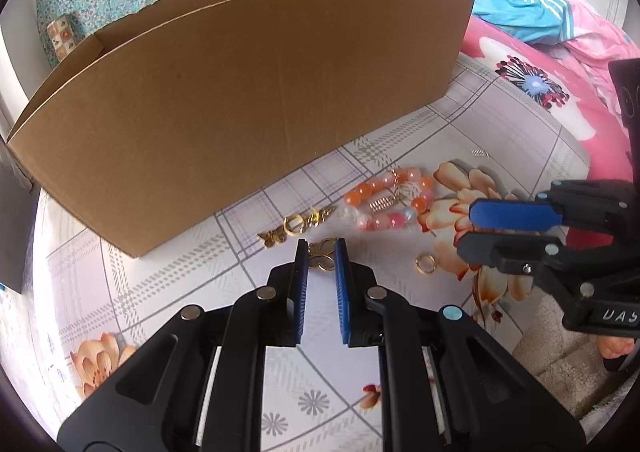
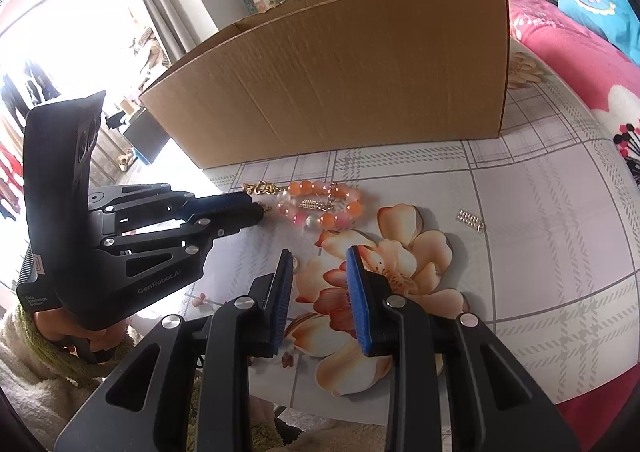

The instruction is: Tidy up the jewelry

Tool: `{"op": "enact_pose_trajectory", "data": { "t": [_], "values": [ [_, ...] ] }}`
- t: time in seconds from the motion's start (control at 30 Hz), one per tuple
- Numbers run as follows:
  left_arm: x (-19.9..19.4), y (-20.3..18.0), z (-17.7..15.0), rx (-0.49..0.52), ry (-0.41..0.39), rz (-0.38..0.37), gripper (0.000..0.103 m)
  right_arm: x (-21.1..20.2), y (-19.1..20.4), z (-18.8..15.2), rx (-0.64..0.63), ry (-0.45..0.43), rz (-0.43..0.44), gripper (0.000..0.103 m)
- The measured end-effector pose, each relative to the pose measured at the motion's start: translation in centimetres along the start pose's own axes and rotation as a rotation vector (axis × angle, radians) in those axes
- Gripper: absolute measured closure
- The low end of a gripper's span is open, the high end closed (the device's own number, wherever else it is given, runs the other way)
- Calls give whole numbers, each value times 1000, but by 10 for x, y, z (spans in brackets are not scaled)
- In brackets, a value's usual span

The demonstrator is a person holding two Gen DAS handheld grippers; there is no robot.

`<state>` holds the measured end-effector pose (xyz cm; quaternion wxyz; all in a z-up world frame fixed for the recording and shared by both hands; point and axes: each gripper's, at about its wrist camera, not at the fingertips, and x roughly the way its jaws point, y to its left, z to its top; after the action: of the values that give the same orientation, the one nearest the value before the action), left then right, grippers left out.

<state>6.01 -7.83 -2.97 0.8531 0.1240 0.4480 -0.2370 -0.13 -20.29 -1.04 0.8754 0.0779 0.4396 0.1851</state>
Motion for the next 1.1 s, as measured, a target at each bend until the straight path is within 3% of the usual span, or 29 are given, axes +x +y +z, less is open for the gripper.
{"op": "enact_pose_trajectory", "data": {
  "t": [0.17, 0.27, 0.5, 0.87, 1.1],
  "values": [
    [-7, 4, -9, -22, 10, 0, 91, 1, 11, 0, -68, 13, -3, 75],
    [-9, 7, -13, -38, 9, -8, 91, 7, 20, 1, -125, 23, -36, 69],
    [-11, 14, -16, -66, -2, -35, 91, 20, 37, 8, -223, 44, -120, 69],
    [-14, 26, -20, -87, -26, -72, 91, 33, 49, 14, -289, 108, -142, 92],
    [-16, 30, -22, -92, -40, -94, 91, 36, 47, 19, -259, 119, -140, 92]
  ]
}}
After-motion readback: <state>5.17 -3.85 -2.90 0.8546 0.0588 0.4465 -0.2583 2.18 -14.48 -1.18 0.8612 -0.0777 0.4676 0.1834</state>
